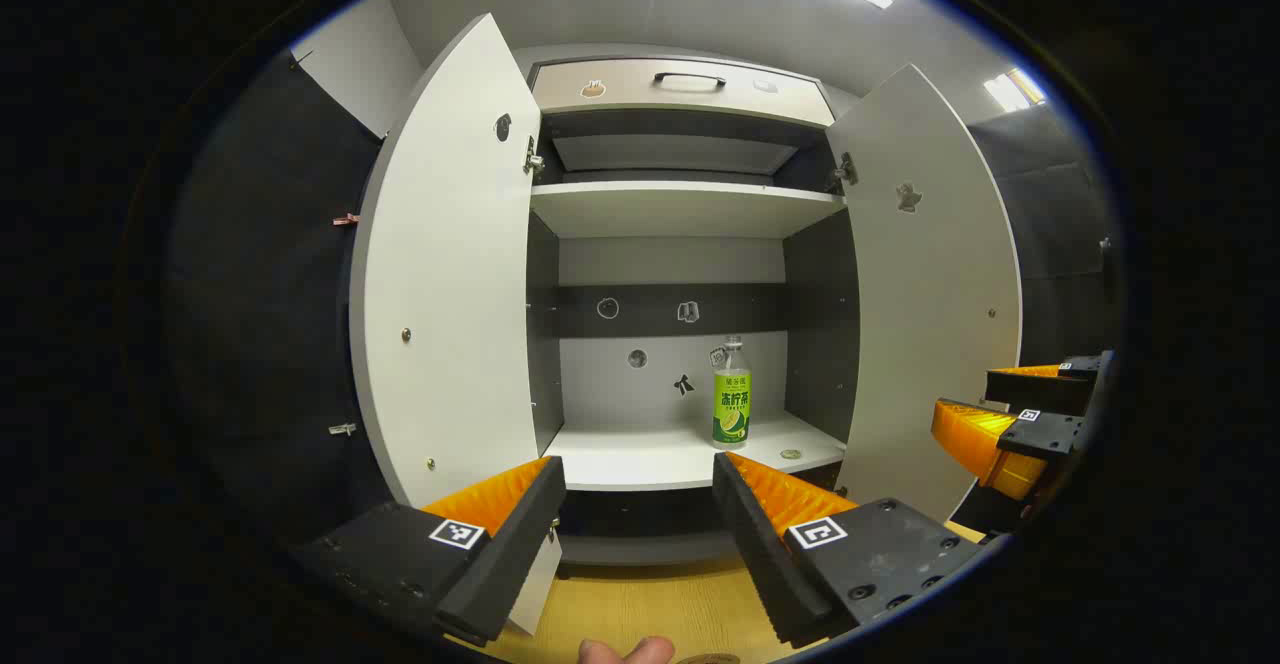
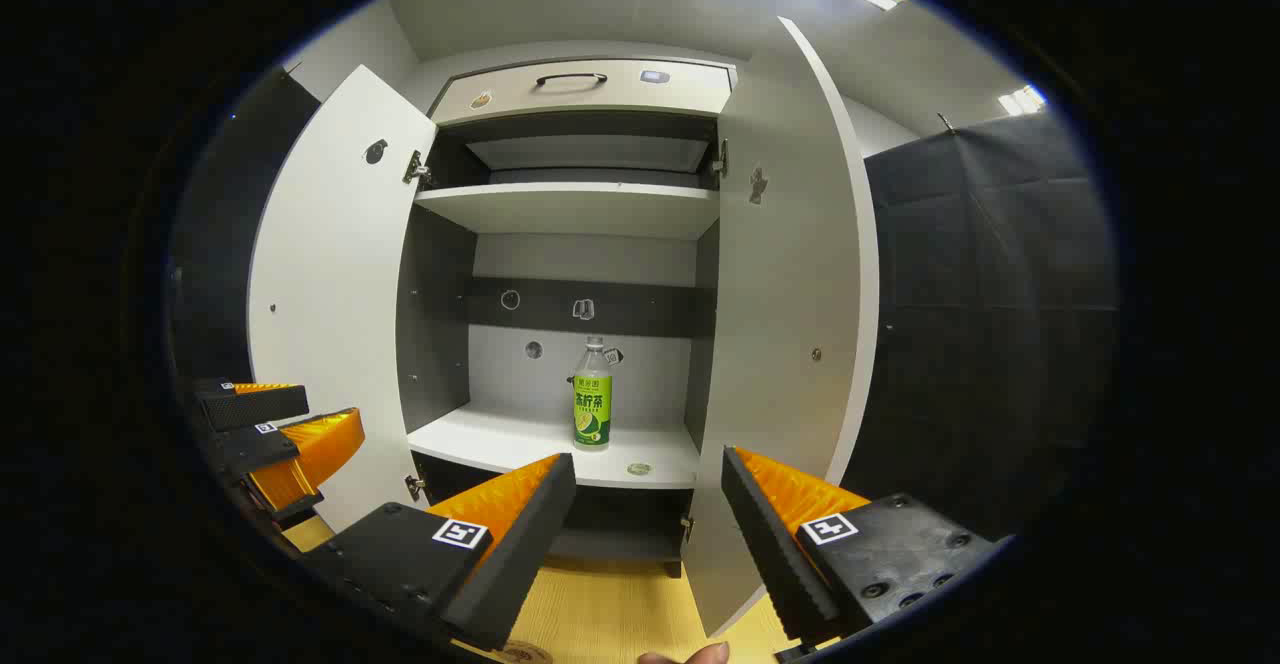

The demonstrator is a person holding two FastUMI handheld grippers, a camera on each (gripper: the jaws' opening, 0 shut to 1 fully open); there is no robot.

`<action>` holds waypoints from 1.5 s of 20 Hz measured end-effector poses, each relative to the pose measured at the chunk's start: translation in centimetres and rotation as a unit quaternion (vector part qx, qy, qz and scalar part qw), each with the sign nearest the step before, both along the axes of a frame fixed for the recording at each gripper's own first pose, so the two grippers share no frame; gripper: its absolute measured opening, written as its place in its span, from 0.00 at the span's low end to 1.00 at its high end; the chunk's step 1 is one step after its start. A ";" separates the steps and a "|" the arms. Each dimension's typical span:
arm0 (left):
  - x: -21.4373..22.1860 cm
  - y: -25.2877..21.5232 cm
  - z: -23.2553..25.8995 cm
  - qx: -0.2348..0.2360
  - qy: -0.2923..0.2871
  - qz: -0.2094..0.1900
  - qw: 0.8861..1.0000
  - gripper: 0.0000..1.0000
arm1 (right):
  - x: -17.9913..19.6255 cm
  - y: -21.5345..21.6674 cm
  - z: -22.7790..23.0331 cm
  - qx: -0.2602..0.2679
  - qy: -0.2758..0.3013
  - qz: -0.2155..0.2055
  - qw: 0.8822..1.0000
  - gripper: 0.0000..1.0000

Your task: Grasp the bottle in the cabinet with the left hand and place it on the coaster, then close the right door with the right hand and the left door with the left hand.

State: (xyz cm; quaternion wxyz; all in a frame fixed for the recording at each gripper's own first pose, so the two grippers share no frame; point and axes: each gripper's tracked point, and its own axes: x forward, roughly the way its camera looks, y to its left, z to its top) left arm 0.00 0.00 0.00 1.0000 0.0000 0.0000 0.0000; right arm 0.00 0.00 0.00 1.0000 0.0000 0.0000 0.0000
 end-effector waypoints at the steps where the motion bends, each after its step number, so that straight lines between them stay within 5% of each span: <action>1: 0.0 0.2 0.1 0.000 -0.001 0.001 1.000 0.95 | 0.0 -0.1 0.1 0.002 -0.002 0.001 1.000 0.98; 21: -0.4 -1.1 0.7 -0.001 -0.002 -0.013 1.000 0.94 | -0.8 0.8 0.3 0.010 0.004 0.019 1.000 0.98; 30: 7.1 -7.1 -0.4 -0.013 0.003 -0.060 0.998 0.95 | -2.6 -4.7 0.2 0.003 0.003 -0.007 1.000 0.98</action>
